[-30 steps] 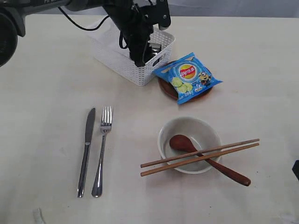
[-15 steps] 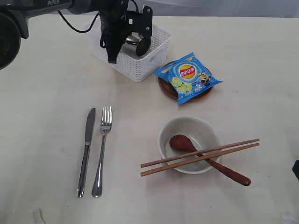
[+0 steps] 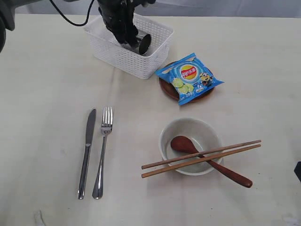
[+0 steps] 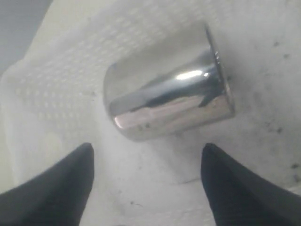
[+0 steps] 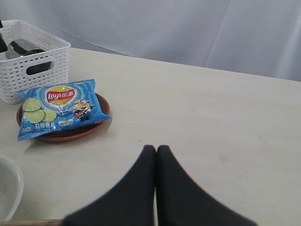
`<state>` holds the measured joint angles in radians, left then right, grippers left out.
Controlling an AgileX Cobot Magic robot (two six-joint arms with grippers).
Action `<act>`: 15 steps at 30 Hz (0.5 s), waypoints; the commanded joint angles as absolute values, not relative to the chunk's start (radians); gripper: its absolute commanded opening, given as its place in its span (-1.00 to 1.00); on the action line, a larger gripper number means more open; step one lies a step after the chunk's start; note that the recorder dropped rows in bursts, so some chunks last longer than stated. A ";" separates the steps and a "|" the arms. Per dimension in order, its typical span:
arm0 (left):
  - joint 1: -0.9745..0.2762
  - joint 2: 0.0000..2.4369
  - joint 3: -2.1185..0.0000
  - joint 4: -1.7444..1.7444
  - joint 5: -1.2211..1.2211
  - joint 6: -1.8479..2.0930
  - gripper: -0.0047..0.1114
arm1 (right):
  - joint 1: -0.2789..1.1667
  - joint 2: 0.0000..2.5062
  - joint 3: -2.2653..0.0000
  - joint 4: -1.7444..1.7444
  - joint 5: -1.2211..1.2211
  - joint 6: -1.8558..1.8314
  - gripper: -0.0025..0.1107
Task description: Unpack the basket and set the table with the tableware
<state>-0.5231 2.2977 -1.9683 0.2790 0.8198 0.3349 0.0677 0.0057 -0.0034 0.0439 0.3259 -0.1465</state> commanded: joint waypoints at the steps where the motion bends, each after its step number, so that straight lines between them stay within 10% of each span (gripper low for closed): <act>1: -0.522 2.275 -2.007 0.079 0.800 0.276 0.15 | 0.063 0.000 0.000 0.038 0.320 -0.145 -0.96; 15: -0.603 2.358 -2.009 0.380 0.793 0.000 0.15 | 0.063 0.000 0.000 0.040 0.320 -0.145 -0.96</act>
<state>-0.5848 2.3420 -2.0071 0.2612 0.7800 0.1190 0.0677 0.0057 -0.0034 0.0439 0.3259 -0.1465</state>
